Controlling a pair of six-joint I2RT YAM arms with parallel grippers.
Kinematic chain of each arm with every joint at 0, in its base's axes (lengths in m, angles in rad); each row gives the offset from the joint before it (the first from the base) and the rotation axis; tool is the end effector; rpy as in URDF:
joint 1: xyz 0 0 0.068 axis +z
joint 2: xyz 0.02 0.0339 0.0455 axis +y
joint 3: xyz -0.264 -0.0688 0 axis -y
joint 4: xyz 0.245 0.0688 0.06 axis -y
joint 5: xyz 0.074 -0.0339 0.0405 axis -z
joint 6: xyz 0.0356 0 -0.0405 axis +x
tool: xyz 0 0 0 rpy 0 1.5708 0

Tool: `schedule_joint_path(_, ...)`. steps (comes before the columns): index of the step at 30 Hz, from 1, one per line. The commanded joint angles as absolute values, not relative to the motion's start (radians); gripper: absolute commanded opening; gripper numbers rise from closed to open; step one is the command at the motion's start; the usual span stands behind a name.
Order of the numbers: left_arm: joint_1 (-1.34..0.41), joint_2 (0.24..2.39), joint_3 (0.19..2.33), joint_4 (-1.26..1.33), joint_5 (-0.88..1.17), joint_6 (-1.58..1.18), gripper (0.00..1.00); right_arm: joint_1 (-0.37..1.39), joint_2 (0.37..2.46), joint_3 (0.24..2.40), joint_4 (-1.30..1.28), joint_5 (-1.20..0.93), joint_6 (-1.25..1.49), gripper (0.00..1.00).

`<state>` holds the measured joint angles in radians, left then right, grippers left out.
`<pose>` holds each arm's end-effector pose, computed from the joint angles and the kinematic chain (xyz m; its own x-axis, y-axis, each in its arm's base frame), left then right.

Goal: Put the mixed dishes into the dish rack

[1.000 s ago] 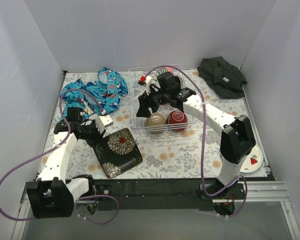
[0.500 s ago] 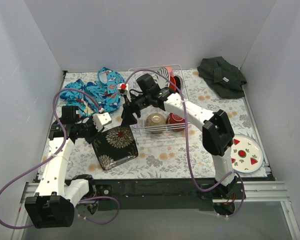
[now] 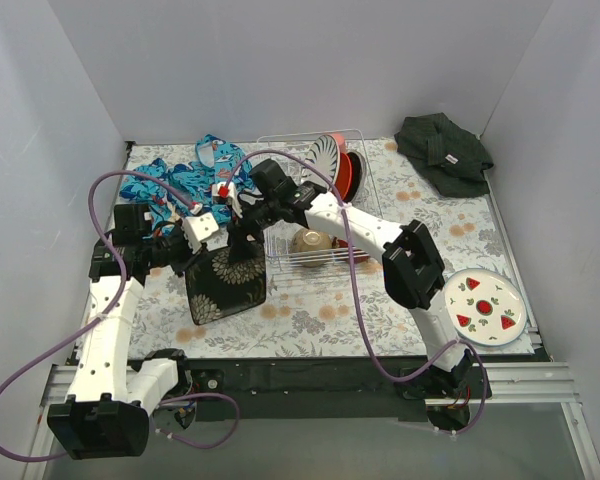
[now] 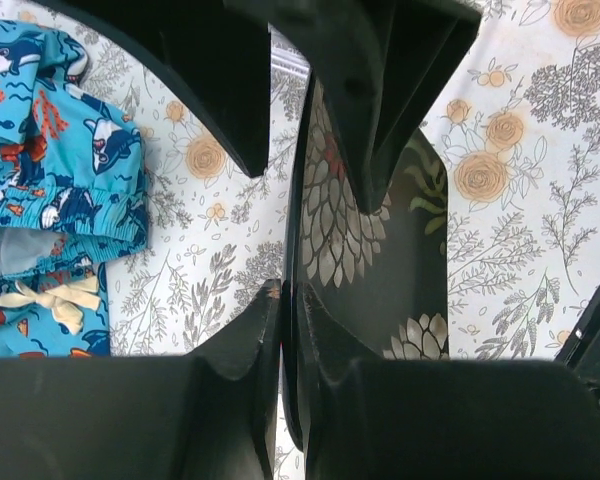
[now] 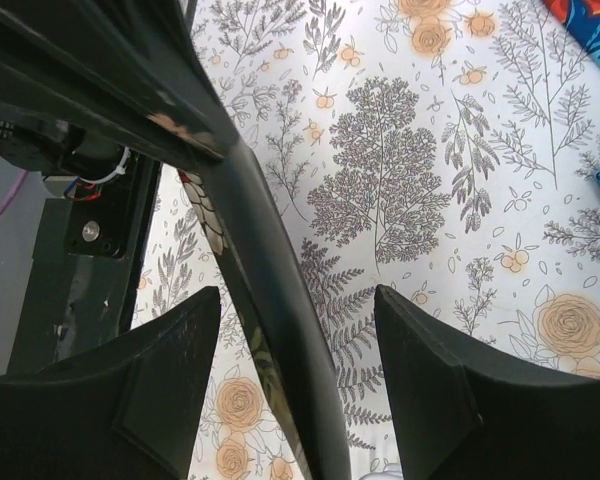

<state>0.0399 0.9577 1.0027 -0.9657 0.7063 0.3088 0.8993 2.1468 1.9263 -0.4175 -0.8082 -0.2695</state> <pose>0.1721 -0.0163 0.3199 -0.6477 0.2055 -0.7336 0.5868 0.7488 -0.3083 0.2879 0.4037 0.2811 -0.1170 -0.4428 -0.8889 -0.9683 -0.1482 0.2012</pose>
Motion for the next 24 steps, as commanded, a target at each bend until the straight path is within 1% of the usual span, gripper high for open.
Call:
schedule_joint_path(1,0.037,0.917,1.084,-0.897,0.828,0.265,0.00,0.911,2.177,1.970,-0.410,-0.796,-0.293,0.70)
schedule_joint_path(5,0.034,0.914,1.086,-0.879,0.833,0.235,0.00,0.916,2.197,1.983,-0.400,-0.804,-0.287,0.64)
schedule_joint_path(7,0.035,0.914,1.078,-0.856,0.834,0.210,0.00,0.917,2.201,1.991,-0.393,-0.819,-0.281,0.53)
schedule_joint_path(8,0.035,0.914,1.074,-0.845,0.833,0.196,0.00,0.919,2.203,1.993,-0.391,-0.828,-0.279,0.47)
schedule_joint_path(9,0.035,0.916,1.071,-0.830,0.819,0.181,0.00,0.920,2.203,1.991,-0.391,-0.834,-0.276,0.32)
schedule_joint_path(10,0.035,0.914,1.068,-0.775,0.804,0.113,0.00,0.920,2.200,1.988,-0.391,-0.845,-0.267,0.22)
schedule_joint_path(11,0.035,0.908,1.056,-0.734,0.784,0.066,0.01,0.920,2.198,1.983,-0.390,-0.845,-0.262,0.09)
schedule_joint_path(12,0.035,0.902,1.048,-0.625,0.712,0.008,0.04,0.920,2.188,1.979,-0.388,-0.844,-0.256,0.02)
schedule_joint_path(13,0.035,0.893,1.039,-0.565,0.677,-0.120,0.05,0.920,2.183,1.971,-0.382,-0.839,-0.243,0.01)
schedule_joint_path(15,0.035,0.871,1.029,-0.465,0.579,-0.202,0.19,0.919,2.171,1.965,-0.371,-0.824,-0.212,0.01)
schedule_joint_path(16,0.035,0.865,1.029,-0.360,0.449,-0.245,0.29,0.917,2.168,1.964,-0.361,-0.818,-0.192,0.01)
schedule_joint_path(17,0.035,0.859,1.031,-0.304,0.369,-0.334,0.37,0.914,2.164,1.968,-0.335,-0.795,-0.129,0.01)
schedule_joint_path(18,0.035,0.856,1.054,-0.254,0.295,-0.354,0.51,0.914,2.158,1.974,-0.321,-0.772,-0.095,0.01)
schedule_joint_path(19,0.035,0.859,1.071,-0.156,0.118,-0.377,0.58,0.913,2.154,1.979,-0.310,-0.741,-0.054,0.01)
schedule_joint_path(20,0.035,0.865,1.093,-0.108,0.035,-0.402,0.64,0.910,2.149,1.991,-0.290,-0.662,-0.008,0.01)
schedule_joint_path(21,0.035,0.885,1.136,-0.019,-0.073,-0.416,0.77,0.908,2.132,2.009,-0.282,-0.614,0.029,0.01)
schedule_joint_path(22,0.035,0.897,1.161,0.024,-0.207,-0.419,0.81,0.904,2.123,2.019,-0.273,-0.530,0.049,0.01)
schedule_joint_path(24,0.035,0.925,1.207,0.079,-0.294,-0.402,0.90,0.897,2.091,2.054,-0.255,-0.451,0.106,0.01)
